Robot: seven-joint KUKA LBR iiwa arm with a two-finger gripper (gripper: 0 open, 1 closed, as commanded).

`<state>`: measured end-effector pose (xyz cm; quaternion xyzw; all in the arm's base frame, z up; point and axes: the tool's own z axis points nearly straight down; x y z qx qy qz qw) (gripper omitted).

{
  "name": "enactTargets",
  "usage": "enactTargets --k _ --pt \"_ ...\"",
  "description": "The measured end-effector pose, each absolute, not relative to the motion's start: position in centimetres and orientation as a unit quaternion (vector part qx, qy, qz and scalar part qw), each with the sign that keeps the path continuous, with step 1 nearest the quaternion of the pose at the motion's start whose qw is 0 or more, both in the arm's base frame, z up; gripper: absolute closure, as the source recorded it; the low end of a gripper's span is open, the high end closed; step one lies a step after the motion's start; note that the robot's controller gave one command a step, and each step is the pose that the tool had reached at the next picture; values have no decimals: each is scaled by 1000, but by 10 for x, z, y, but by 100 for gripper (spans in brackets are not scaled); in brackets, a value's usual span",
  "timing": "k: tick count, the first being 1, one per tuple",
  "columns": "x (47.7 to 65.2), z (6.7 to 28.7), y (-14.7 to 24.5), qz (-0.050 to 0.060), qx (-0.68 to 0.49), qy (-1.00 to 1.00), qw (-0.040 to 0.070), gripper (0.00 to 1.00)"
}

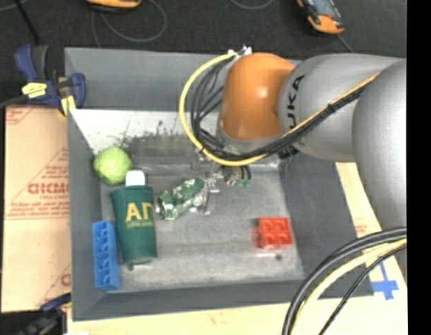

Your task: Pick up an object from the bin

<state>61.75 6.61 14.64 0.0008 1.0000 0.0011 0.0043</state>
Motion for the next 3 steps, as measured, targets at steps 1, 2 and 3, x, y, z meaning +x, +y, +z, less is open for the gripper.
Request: enactTargets --k 1,2,3 --pt "601 100 64 0 -23 1000 2 0" --pt "629 86 68 3 -29 999 13 100" --pt "629 85 68 3 -29 1000 13 100"
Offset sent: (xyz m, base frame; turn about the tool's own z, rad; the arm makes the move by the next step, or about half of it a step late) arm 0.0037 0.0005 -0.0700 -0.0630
